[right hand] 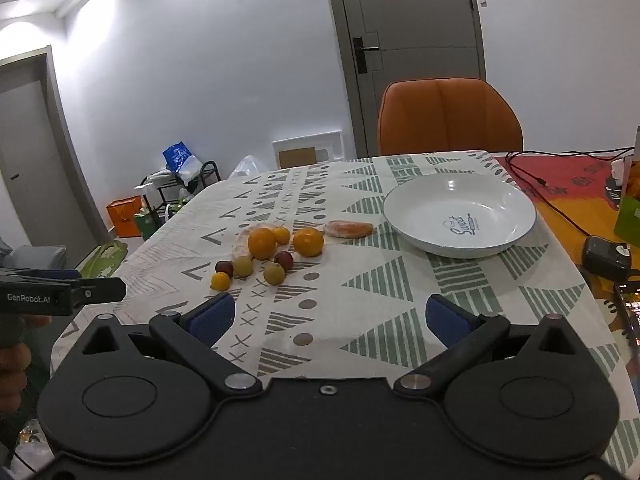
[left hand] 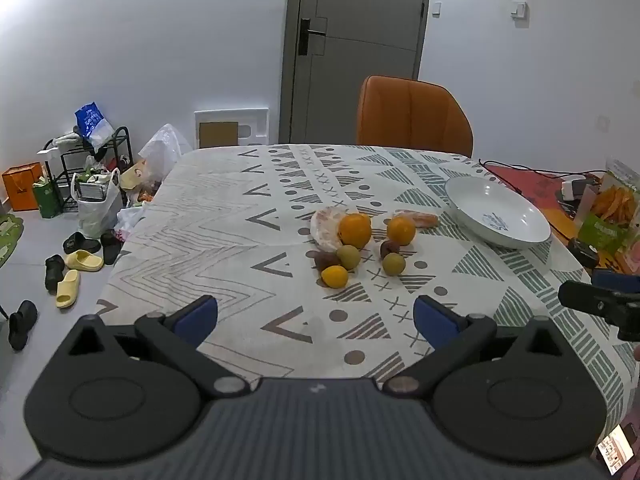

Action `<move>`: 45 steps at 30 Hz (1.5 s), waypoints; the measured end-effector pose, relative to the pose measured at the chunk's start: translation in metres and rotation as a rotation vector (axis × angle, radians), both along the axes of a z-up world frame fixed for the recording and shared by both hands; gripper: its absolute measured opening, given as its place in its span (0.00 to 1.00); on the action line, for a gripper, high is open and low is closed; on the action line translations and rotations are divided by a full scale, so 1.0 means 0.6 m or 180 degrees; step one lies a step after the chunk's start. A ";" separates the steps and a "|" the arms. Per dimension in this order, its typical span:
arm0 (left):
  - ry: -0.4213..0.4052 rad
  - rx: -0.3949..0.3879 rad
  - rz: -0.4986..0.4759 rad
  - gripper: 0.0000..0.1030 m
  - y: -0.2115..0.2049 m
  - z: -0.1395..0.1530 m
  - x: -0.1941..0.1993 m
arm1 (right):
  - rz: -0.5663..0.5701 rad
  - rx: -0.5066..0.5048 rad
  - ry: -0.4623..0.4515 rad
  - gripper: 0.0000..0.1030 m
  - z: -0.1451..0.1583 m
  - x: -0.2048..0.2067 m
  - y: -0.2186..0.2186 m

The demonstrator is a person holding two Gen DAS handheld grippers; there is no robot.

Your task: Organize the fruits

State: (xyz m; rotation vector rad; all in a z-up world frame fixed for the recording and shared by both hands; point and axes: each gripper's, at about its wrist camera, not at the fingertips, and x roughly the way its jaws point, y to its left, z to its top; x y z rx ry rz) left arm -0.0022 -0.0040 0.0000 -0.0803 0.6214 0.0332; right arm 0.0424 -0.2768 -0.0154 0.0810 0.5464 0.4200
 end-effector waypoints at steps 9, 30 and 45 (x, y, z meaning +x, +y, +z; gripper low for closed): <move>-0.0011 -0.0019 -0.0057 1.00 -0.009 -0.009 0.004 | 0.0030 -0.0034 0.0014 1.00 0.004 -0.004 -0.002; -0.0032 -0.0057 -0.0089 1.00 0.001 -0.004 -0.003 | 0.0035 -0.0056 0.0002 1.00 0.003 -0.004 -0.002; -0.0025 -0.0065 -0.0091 1.00 0.001 -0.008 -0.005 | 0.0032 -0.0062 0.0009 1.00 0.002 -0.005 -0.002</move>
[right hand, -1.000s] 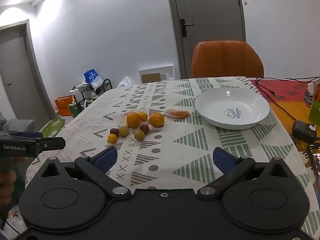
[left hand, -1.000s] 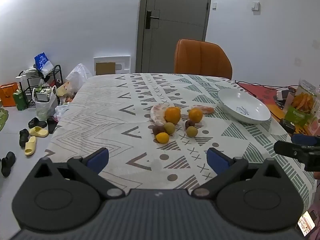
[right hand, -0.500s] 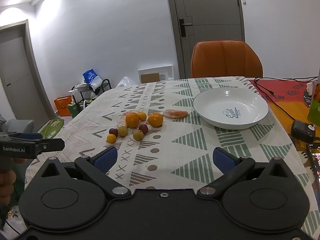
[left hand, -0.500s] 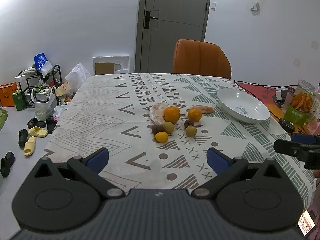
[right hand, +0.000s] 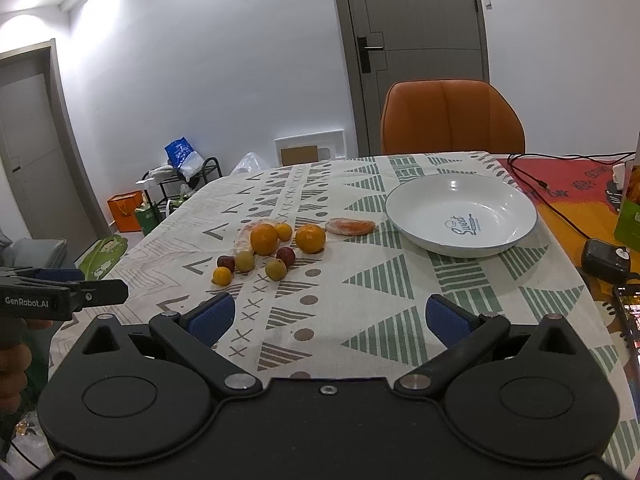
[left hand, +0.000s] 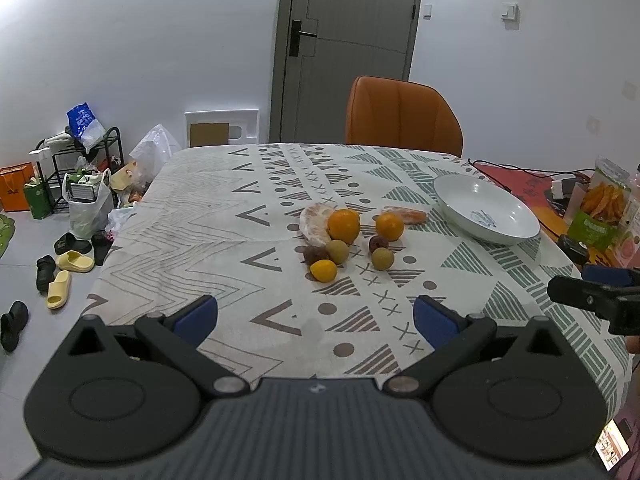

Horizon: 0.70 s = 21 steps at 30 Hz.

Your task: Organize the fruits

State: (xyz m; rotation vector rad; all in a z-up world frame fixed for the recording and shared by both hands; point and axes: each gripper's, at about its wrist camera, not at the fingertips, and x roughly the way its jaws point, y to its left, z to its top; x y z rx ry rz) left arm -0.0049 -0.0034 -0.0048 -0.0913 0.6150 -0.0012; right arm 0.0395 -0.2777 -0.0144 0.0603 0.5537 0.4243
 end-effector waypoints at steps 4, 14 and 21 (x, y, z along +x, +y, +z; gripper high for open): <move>0.0001 0.0002 -0.0001 1.00 0.001 0.000 0.000 | 0.0005 0.0002 0.0001 1.00 0.000 0.000 0.000; 0.0002 -0.0003 -0.0002 1.00 0.002 -0.002 -0.001 | 0.0010 0.0000 -0.0001 1.00 0.000 0.000 0.000; 0.0005 -0.0002 0.0003 1.00 0.003 -0.004 -0.003 | 0.0016 -0.0005 0.0002 1.00 -0.001 0.001 0.002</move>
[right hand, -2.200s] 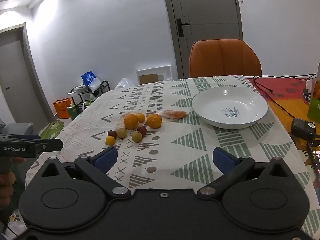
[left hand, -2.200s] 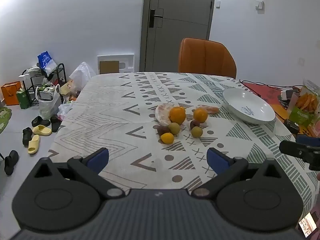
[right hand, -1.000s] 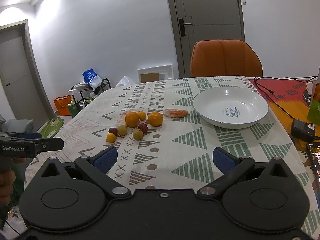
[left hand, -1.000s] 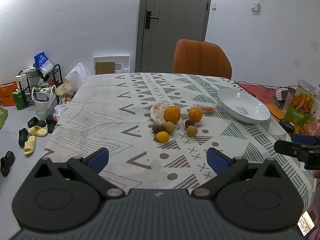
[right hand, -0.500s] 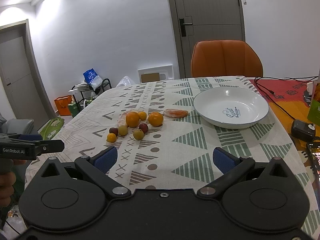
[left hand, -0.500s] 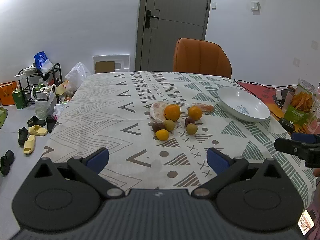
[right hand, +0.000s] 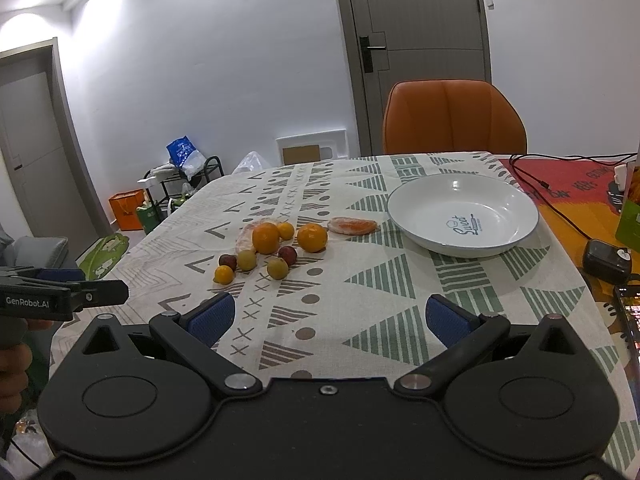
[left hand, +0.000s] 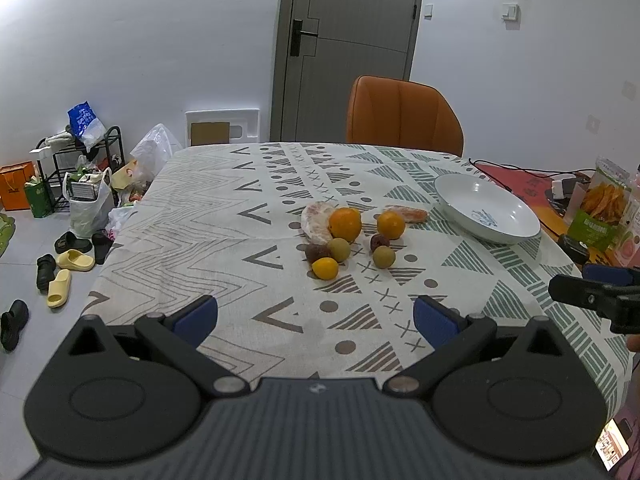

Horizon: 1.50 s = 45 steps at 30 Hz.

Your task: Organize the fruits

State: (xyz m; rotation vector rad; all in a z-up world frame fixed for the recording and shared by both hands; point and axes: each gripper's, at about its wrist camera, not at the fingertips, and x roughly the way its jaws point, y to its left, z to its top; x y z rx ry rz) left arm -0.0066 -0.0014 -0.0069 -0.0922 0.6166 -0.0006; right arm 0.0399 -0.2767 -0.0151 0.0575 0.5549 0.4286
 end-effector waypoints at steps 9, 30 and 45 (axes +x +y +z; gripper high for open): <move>-0.0025 -0.0033 -0.0016 1.00 0.001 -0.002 0.016 | -0.0014 -0.0055 0.0019 1.00 -0.006 0.014 0.008; 0.0079 -0.0191 -0.0101 0.98 0.010 -0.030 0.108 | -0.0061 -0.0080 0.0199 1.00 -0.027 0.092 0.022; 0.0178 -0.0212 -0.0190 0.84 0.006 -0.054 0.153 | 0.0106 0.0000 0.0374 1.00 -0.050 0.146 0.036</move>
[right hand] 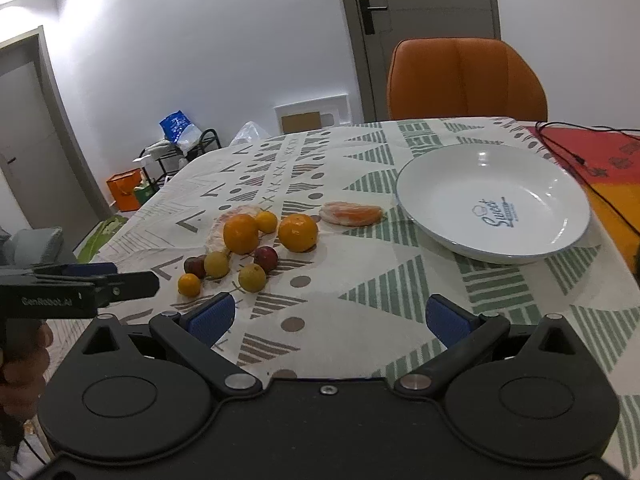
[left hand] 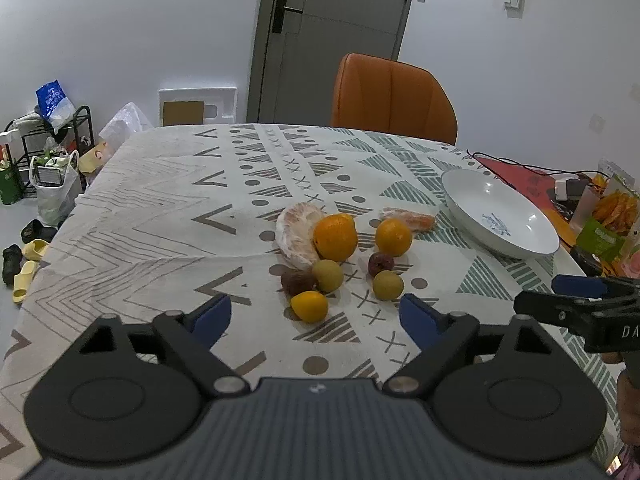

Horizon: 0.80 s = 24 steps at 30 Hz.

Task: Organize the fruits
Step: 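Lower the left tool onto the small yellow fruit and close it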

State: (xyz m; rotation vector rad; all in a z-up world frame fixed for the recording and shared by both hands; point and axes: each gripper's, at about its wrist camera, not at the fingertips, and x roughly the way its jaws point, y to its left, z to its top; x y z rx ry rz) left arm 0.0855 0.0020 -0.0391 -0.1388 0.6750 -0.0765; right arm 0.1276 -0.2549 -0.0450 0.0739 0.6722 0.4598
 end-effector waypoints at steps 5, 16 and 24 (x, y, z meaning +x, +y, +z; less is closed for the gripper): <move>0.0060 -0.0043 -0.0031 0.74 -0.001 -0.011 0.014 | 0.0078 0.0058 0.0050 1.00 -0.007 0.015 0.007; 0.0235 -0.0090 -0.0017 0.52 0.006 -0.049 0.059 | 0.0430 0.0137 0.0106 0.88 -0.021 0.048 0.037; 0.0269 -0.0197 0.0021 0.25 0.021 -0.062 0.076 | 0.0488 0.0151 0.0136 0.78 -0.038 0.076 0.058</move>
